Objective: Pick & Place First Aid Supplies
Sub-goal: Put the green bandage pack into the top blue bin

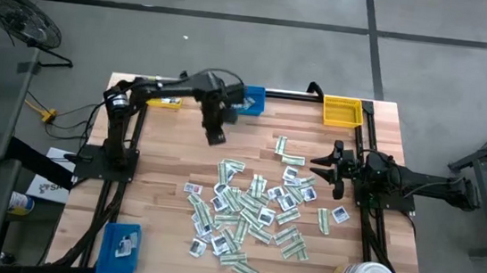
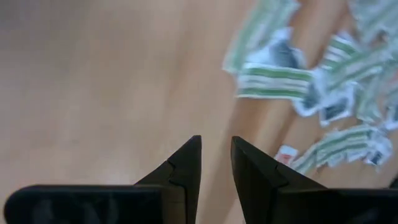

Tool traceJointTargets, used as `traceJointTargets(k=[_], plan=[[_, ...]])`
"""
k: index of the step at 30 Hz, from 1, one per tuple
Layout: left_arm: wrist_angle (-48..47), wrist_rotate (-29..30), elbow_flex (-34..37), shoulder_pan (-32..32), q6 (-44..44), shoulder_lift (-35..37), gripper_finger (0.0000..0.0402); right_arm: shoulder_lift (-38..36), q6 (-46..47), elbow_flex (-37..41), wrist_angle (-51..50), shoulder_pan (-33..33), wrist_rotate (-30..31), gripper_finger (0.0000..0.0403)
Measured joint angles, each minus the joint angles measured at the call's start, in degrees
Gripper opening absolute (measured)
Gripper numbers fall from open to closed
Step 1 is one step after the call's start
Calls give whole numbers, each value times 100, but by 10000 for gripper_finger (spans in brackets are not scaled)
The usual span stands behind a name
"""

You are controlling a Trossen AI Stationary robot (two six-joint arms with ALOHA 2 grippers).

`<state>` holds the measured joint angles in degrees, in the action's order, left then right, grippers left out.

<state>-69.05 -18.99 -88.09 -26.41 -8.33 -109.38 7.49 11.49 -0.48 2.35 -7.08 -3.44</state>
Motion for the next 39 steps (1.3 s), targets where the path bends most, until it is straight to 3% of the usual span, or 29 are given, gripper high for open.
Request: traceJointTargets(k=[8,12,21,25,31,39], plan=[[1508,-1039,1172,220,-69,-4,88,0,0,0,2,-1,-1,129],[2030,-1288,1498,204,-48,-7,88,0,2,1,2,-1,-1,129],[2513,-1365,1876,203,48,-13,95,0,0,0,2,0,-1,129],[2932,-1324,1989,201,431,-164,128,1,0,1,2,-1,1,129],[3013,-1759,1973,182,512,-428,172,0,0,1,2,-1,-1,129],[3183,-2018,1973,237,496,-639,170,1,0,0,0,-1,0,129]])
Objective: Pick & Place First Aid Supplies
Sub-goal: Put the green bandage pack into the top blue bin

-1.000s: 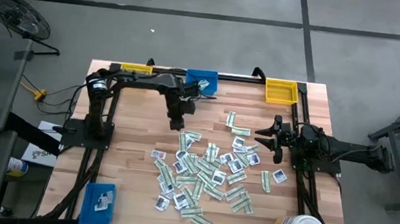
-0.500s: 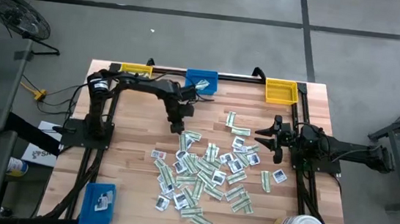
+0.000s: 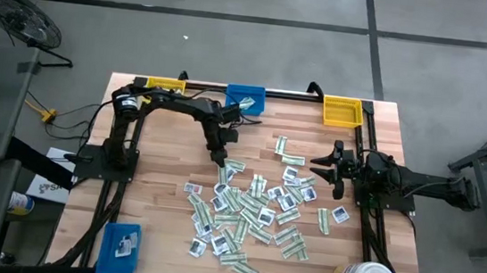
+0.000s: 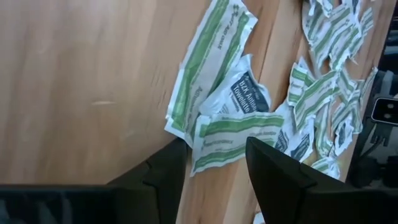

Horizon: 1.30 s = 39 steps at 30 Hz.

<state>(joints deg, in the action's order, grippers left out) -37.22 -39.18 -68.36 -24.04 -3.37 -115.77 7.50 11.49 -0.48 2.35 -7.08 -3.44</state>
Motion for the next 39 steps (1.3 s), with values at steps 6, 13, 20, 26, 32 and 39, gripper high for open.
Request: traceJointTargets(k=[6,13,20,26,32,39], plan=[[-40,-54,0,38,-1,-16,170,1,0,-1,0,0,2,129],[-332,-46,0,82,-93,-27,169,-1,0,1,1,0,1,129],[-536,-81,2,86,-95,-27,169,0,0,0,0,0,1,129],[-690,-82,6,86,-134,-27,169,-1,0,1,0,0,0,129],[-794,-76,9,86,-134,-30,165,0,0,1,1,1,2,129],[-805,8,19,86,-132,-36,100,-1,0,0,2,-1,0,129]])
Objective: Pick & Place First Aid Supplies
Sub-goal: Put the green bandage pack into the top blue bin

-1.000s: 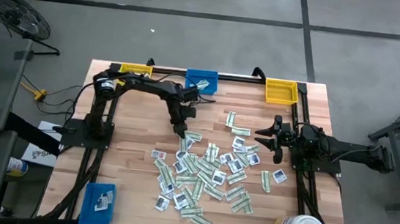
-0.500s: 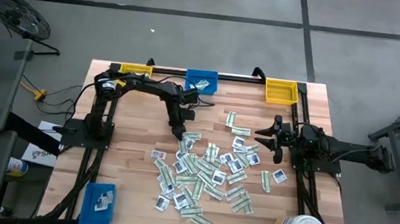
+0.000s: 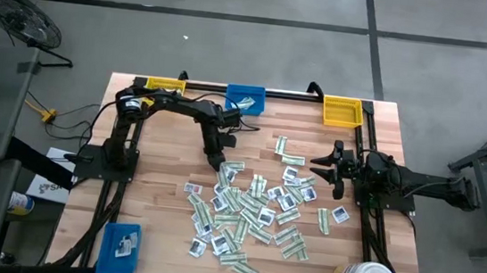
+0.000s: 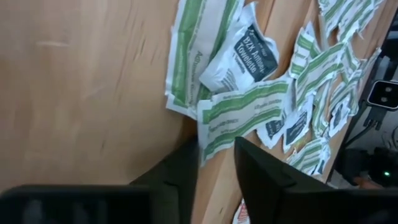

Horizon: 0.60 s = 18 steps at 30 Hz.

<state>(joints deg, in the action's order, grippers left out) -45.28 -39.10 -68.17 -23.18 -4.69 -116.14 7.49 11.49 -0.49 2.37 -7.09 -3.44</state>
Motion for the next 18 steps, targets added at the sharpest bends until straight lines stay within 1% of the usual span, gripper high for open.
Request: traceJointTargets(k=[8,13,18], plan=[[14,47,16,-4,-11,-7,10,0,0,1,-1,2,1,129],[12,-4,16,-4,-120,85,3,0,0,0,-2,0,1,129],[-379,23,31,-96,-141,527,2,0,0,0,-2,2,0,129]])
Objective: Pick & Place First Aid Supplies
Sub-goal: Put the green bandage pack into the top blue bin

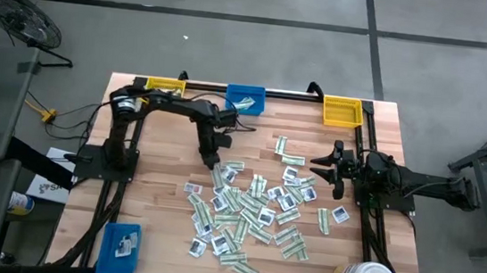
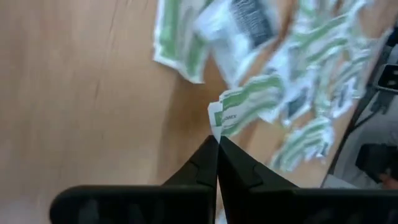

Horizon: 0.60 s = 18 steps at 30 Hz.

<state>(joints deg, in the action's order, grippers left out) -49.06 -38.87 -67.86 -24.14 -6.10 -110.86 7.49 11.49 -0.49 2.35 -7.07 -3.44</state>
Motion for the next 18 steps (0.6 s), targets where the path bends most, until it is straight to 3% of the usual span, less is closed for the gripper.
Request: traceJointTargets(k=[9,18], plan=[[-529,138,-11,-547,-118,1150,1,0,0,1,0,-1,2,129],[636,105,-24,-1359,811,1544,0,0,0,2,2,-2,0,129]])
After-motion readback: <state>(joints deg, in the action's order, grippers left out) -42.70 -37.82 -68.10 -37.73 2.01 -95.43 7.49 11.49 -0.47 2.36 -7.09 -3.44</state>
